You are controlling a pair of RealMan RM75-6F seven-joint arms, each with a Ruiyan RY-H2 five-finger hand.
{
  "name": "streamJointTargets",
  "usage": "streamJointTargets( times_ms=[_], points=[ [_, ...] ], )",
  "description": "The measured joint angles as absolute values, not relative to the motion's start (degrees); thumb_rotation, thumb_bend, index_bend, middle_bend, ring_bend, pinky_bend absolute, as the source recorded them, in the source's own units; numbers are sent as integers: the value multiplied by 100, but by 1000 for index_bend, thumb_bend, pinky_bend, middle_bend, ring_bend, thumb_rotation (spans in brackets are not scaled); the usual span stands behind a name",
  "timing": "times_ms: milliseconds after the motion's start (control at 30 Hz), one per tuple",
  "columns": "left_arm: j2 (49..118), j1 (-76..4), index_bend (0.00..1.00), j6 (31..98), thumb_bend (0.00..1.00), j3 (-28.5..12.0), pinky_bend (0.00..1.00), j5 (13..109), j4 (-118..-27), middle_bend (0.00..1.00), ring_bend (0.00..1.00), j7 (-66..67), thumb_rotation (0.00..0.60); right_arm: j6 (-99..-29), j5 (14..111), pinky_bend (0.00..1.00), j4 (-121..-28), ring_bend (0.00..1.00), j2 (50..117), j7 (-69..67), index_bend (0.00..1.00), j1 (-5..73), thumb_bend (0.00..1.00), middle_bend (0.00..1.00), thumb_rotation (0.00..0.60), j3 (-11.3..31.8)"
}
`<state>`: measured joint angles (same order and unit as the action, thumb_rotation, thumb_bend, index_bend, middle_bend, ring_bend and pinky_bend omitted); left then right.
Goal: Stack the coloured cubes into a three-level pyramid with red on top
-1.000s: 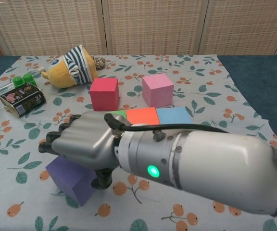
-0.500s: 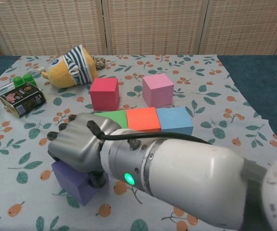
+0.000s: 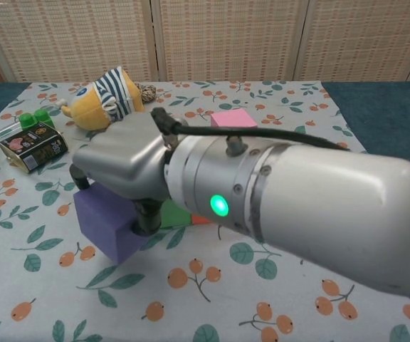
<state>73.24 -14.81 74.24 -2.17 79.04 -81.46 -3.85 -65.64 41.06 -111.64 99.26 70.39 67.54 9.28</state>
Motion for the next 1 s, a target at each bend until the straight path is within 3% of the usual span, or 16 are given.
streamJointTargets(
  times_ms=[300,433,767,1000],
  points=[
    [7317,-1482,0,7373,339,-215,73,7987,-8202,57,19,-366,600,-7801,3659,54,-11739,0,9722,7492,687,6713,216,109,600,1153],
    [7306,-1470,0,7379,339,-228,72,8002,-8215,57,19,-373,600,-7994,3228,56,-11861,0,9649,7595,686,6734,216,114,600,1371],
    [7380,-1464,0,7334,340,-268,72,7920,-8188,57,19,-170,600,-6909,4179,67,-11573,0,8919,6867,683,6688,216,143,600,1014],
    [7509,-1490,0,7229,340,-300,72,7793,-8121,57,19,92,600,-5885,5575,200,-10921,73,8243,5737,634,6587,216,239,600,579]
  ],
)
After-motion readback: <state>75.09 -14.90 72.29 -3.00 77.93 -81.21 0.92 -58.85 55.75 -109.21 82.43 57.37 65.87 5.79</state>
